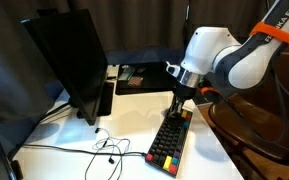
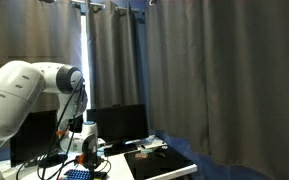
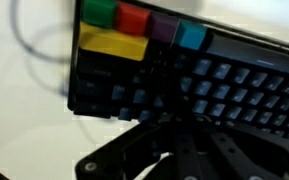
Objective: Press a top middle button on the desktop computer keyboard
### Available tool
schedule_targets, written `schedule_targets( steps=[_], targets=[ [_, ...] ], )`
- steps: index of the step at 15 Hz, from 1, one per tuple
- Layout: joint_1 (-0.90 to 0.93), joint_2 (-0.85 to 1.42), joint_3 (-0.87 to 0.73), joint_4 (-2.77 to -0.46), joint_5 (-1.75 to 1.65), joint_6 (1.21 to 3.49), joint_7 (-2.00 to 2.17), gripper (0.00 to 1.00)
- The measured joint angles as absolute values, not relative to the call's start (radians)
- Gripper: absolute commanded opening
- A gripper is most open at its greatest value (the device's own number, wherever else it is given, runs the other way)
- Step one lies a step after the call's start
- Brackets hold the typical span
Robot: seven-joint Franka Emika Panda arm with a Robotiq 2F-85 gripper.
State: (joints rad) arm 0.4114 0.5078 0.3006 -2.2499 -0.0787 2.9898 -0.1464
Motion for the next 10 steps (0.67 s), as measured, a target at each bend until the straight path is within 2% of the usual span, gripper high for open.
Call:
schedule_targets(
  steps=[10],
  targets=[
    [0.409, 0.508, 0.302, -2.25, -0.079, 2.986, -0.137, 0.0]
  ],
)
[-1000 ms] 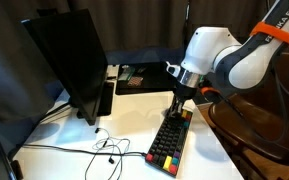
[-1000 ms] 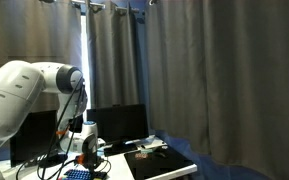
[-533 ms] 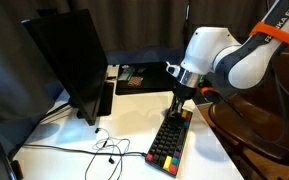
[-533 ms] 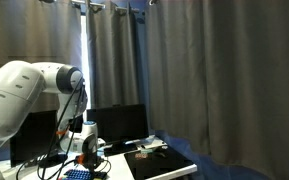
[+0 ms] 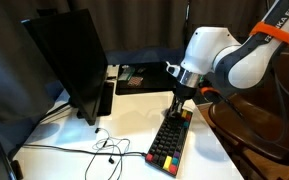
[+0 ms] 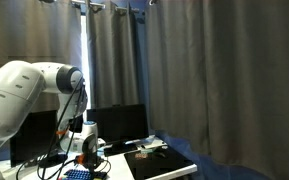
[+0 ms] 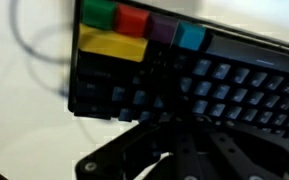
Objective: Press a top middle button on the desktop computer keyboard
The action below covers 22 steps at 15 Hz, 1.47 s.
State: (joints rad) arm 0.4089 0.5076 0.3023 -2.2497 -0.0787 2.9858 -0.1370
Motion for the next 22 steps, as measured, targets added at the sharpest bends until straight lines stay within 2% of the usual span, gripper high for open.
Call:
schedule_targets(
  steps=[20, 21, 22],
  targets=[
    [0.314, 0.513, 0.402, -2.251, -0.075, 2.961, -0.14, 0.0],
    [0.314, 0.512, 0.402, -2.25, -0.075, 2.961, -0.141, 0.09],
    [0.314, 0.511, 0.402, -2.25, -0.075, 2.961, -0.141, 0.27]
  ],
)
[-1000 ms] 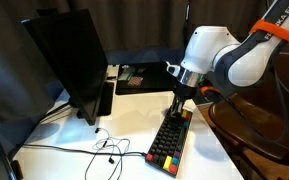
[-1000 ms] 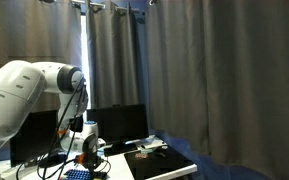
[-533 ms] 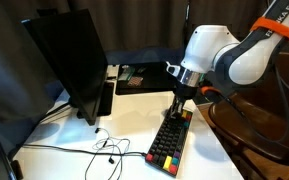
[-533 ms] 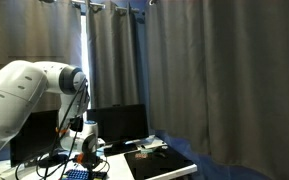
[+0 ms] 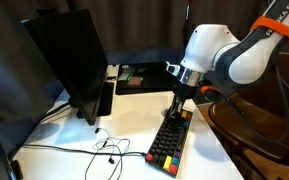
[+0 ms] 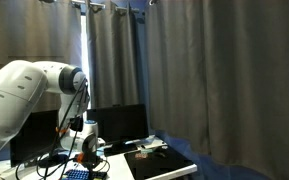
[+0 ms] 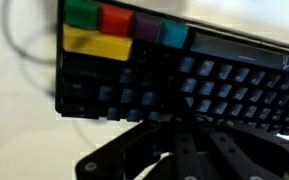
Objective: Press a top middle button on the desktop computer keyboard
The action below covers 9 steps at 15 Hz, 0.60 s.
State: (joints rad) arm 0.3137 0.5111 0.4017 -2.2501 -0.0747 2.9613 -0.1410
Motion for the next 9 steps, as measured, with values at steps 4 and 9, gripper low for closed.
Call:
schedule_targets(
  steps=[4, 9],
  targets=[
    [0.313, 0.498, 0.402, -2.249, -0.075, 2.962, -0.141, 0.54],
    [0.3, 0.442, 0.414, -2.253, -0.073, 2.96, -0.14, 0.88]
  ],
)
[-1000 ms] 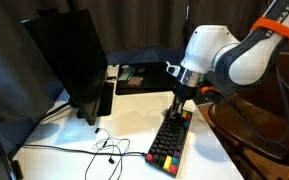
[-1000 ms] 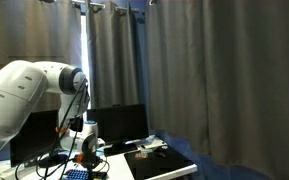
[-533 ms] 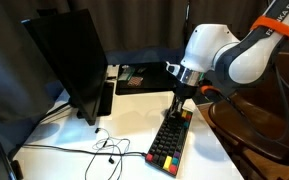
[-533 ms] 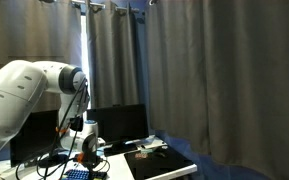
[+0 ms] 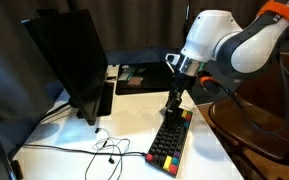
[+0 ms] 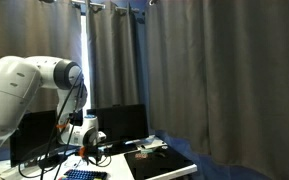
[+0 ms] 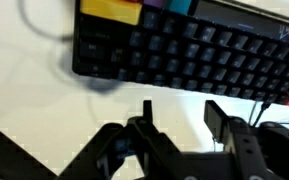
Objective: Press a top middle button on the desktop computer keyboard
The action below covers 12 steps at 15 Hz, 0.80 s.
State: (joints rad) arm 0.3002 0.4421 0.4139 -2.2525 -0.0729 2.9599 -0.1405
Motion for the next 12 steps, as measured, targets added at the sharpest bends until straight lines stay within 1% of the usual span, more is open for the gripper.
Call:
schedule_targets(
  steps=[1, 2, 8, 12],
  targets=[
    [0.294, 0.424, 0.42, -2.256, -0.07, 2.954, -0.14, 0.96],
    [0.288, 0.403, 0.427, -2.26, -0.067, 2.943, -0.14, 0.99],
    [0.261, 0.241, 0.46, -2.302, -0.009, 2.839, -0.15, 1.0],
    [0.262, 0.115, 0.459, -2.332, 0.045, 2.729, -0.163, 1.0]
  ],
)
